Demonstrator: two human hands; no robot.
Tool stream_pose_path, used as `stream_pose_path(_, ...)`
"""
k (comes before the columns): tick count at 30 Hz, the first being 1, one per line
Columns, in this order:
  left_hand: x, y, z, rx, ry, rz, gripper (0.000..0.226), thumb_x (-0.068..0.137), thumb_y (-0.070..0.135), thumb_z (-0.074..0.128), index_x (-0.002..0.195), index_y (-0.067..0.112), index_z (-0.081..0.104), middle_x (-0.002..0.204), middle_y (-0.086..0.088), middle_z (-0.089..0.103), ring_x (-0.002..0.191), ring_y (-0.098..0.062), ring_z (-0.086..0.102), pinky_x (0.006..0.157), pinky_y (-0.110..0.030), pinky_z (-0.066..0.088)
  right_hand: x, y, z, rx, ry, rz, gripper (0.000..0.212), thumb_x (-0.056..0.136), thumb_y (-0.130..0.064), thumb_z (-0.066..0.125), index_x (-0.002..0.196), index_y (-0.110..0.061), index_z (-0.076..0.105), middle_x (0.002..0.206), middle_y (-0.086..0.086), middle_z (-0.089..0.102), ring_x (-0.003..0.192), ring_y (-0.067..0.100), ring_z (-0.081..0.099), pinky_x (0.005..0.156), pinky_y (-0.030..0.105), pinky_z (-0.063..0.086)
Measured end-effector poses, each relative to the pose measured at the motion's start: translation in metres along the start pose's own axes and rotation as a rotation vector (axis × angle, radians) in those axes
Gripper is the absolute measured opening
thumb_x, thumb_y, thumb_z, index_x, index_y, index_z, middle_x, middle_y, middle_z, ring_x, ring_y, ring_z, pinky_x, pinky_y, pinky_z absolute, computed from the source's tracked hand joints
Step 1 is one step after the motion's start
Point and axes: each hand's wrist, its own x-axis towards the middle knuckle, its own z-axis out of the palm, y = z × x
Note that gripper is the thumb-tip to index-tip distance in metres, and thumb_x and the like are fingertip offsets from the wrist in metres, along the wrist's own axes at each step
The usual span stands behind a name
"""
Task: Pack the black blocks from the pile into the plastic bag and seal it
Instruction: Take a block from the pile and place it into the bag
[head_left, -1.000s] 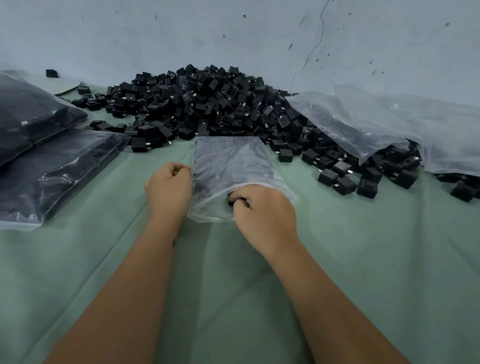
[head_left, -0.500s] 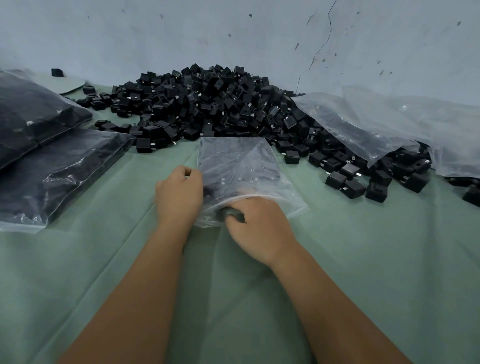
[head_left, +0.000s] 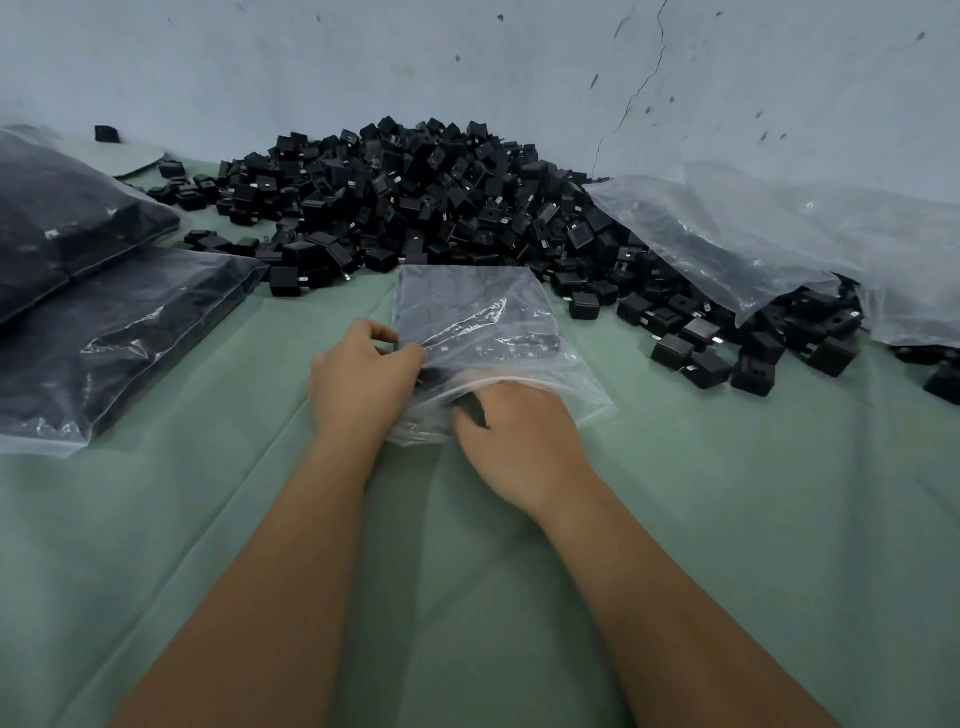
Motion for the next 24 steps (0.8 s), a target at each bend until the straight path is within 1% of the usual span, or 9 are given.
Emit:
stream_pose_path(4,-0.0013,0.0004,-0.0010,-0.008,0.000,-0.008,0.036,0.062,0.043,0.052,0.093,0.027,0.060,0.082,0.005,0.072,0.102,-0.024,0.063,0.092,-0.041,0.051,-0.0026,-0.0010,-0.0018,0.049,0.041,-0.027,0.018,0.087,-0.033,0.049,0.089,-0.022,0.063,0.088,-0.003,0.067,0.087,0.018,0.057,0.083,0.035,0.046)
stream_pose_path(7,-0.0018,0.0010,-0.0011,0.002,0.002,-0.004,0.036,0.063,0.043,0.051,0.093,0.027,0.060,0.080,0.005,0.072,0.103,-0.025,0.062,0.093,-0.041,0.050,-0.0033,-0.0023,-0.0006,0.017,-0.040,-0.043,0.026,0.090,-0.036,0.048,0.067,-0.025,0.048,0.079,-0.005,0.061,0.085,0.021,0.057,0.079,0.036,0.044)
stream_pose_path(8,-0.0021,0.0013,-0.0013,0.006,0.003,-0.003,0.036,0.063,0.043,0.051,0.094,0.027,0.060,0.079,0.005,0.071,0.103,-0.025,0.062,0.093,-0.041,0.050,-0.0034,-0.0020,0.0005,-0.004,-0.042,-0.047,0.028,0.091,-0.035,0.047,0.066,-0.024,0.044,0.077,-0.005,0.059,0.084,0.022,0.056,0.079,0.036,0.043)
stream_pose_path(12,-0.0025,0.0022,-0.0022,0.009,-0.011,-0.010,0.038,0.063,0.044,0.050,0.095,0.028,0.060,0.081,0.005,0.071,0.104,-0.028,0.061,0.092,-0.042,0.050,-0.0023,0.0018,0.0043,-0.039,0.016,-0.075,0.019,0.093,-0.032,0.043,0.082,-0.022,0.055,0.084,-0.001,0.064,0.086,0.023,0.057,0.081,0.037,0.044)
stream_pose_path(14,-0.0030,0.0026,-0.0022,0.011,-0.009,-0.004,0.037,0.063,0.044,0.050,0.094,0.027,0.060,0.080,0.004,0.072,0.103,-0.029,0.062,0.092,-0.043,0.051,-0.0005,0.0020,0.0054,-0.066,-0.030,-0.086,0.025,0.094,-0.034,0.041,0.103,-0.025,0.063,0.097,-0.002,0.067,0.095,0.021,0.058,0.086,0.037,0.044)
stream_pose_path(17,-0.0032,0.0025,-0.0020,0.010,-0.010,0.006,0.038,0.062,0.044,0.049,0.094,0.026,0.060,0.081,0.002,0.072,0.102,-0.032,0.062,0.092,-0.044,0.051,-0.0011,0.0002,0.0041,-0.034,-0.072,-0.110,0.038,0.093,-0.035,0.040,0.130,-0.041,0.051,0.105,-0.004,0.067,0.101,0.019,0.057,0.089,0.038,0.044)
stream_pose_path(19,-0.0036,0.0023,-0.0024,0.011,-0.015,0.006,0.038,0.062,0.044,0.049,0.094,0.026,0.060,0.083,0.001,0.071,0.103,-0.033,0.061,0.092,-0.044,0.050,-0.0039,0.0006,0.0029,0.008,-0.012,-0.139,0.037,0.092,-0.035,0.044,0.127,-0.043,0.052,0.099,-0.003,0.069,0.097,0.020,0.058,0.086,0.038,0.045)
stream_pose_path(22,-0.0036,0.0029,-0.0031,0.004,-0.028,0.002,0.040,0.063,0.045,0.050,0.096,0.026,0.061,0.087,-0.001,0.071,0.104,-0.033,0.061,0.093,-0.044,0.050,-0.0046,0.0028,0.0041,-0.003,0.067,-0.157,0.023,0.090,-0.035,0.048,0.108,-0.033,0.062,0.085,-0.002,0.066,0.089,0.022,0.059,0.081,0.037,0.045)
stream_pose_path(24,-0.0036,0.0031,-0.0029,0.031,-0.023,-0.002,0.040,0.065,0.045,0.051,0.098,0.026,0.062,0.094,-0.003,0.071,0.107,-0.033,0.059,0.096,-0.043,0.048,-0.0032,0.0024,0.0063,-0.016,0.011,-0.149,0.035,0.092,-0.037,0.045,0.126,-0.041,0.052,0.095,-0.002,0.062,0.095,0.021,0.056,0.083,0.036,0.044)
